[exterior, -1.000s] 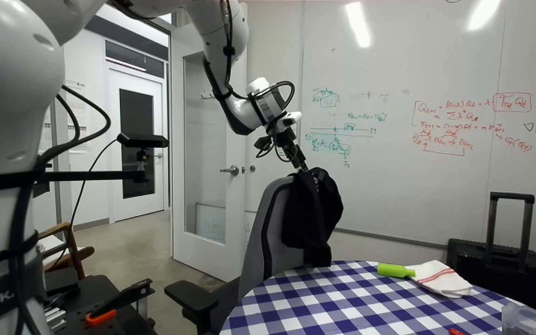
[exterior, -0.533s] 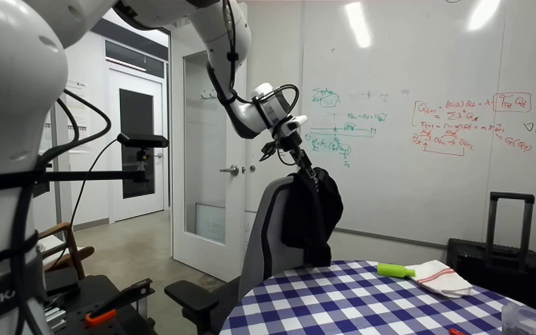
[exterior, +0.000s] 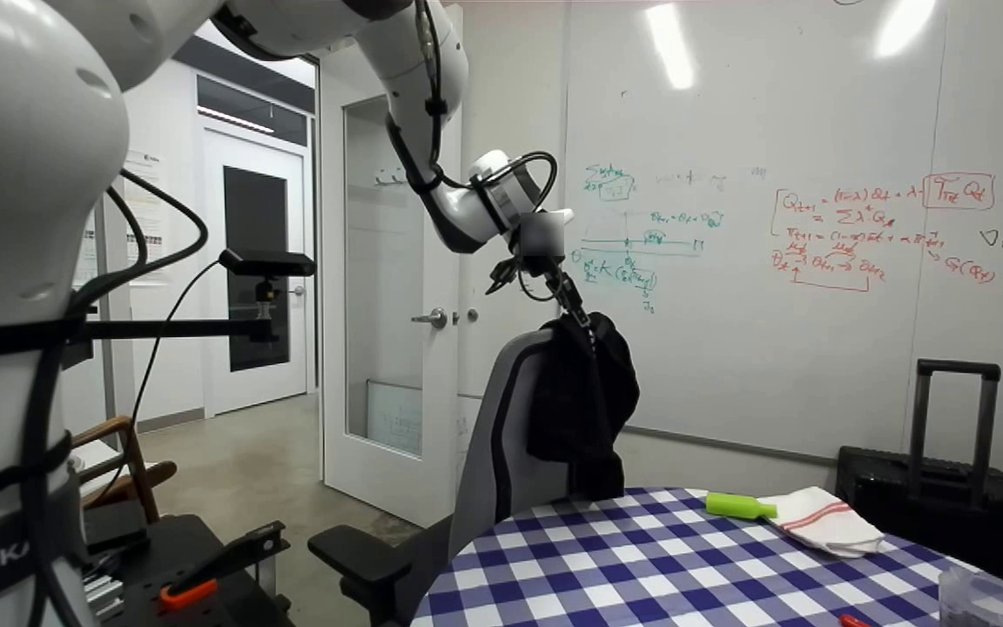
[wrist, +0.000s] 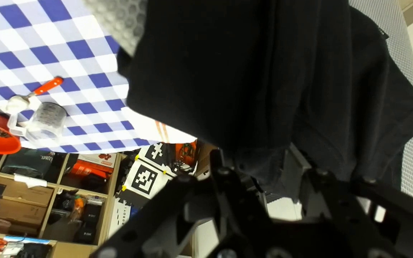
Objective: Put the black clothing on the table.
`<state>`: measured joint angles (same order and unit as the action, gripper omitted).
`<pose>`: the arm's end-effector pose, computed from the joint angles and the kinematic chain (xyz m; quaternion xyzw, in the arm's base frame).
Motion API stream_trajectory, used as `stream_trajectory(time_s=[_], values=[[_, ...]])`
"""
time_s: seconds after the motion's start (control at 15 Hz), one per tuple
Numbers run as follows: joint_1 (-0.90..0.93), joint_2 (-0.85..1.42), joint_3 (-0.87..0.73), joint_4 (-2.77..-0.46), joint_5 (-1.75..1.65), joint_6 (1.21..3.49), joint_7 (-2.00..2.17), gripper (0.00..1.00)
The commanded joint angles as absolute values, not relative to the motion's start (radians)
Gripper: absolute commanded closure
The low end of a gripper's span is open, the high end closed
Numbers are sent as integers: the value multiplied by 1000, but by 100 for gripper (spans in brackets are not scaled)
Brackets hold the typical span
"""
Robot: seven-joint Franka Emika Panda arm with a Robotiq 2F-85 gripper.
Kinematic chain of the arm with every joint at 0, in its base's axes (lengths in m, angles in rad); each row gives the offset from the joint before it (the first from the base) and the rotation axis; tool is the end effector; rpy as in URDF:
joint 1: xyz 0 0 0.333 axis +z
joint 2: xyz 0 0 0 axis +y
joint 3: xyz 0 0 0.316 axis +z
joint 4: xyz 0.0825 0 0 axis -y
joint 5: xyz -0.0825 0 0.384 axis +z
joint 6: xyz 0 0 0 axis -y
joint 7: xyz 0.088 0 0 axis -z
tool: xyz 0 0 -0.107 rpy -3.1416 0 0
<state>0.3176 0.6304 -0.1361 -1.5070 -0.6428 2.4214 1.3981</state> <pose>0.7210 0.1487 0.3293 0.8868 -0.3466 0.2887 0.1008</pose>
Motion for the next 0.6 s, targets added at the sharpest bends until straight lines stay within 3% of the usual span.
stream_trajectory(time_s=[0.0,0.13,0.53], values=[[327,642,-147,-1459,-631,2386,1427,93],[324,636,-151,-1451,-632,2384,1430,100],[289,580,-153,-1487,-626,2398,1408,96]])
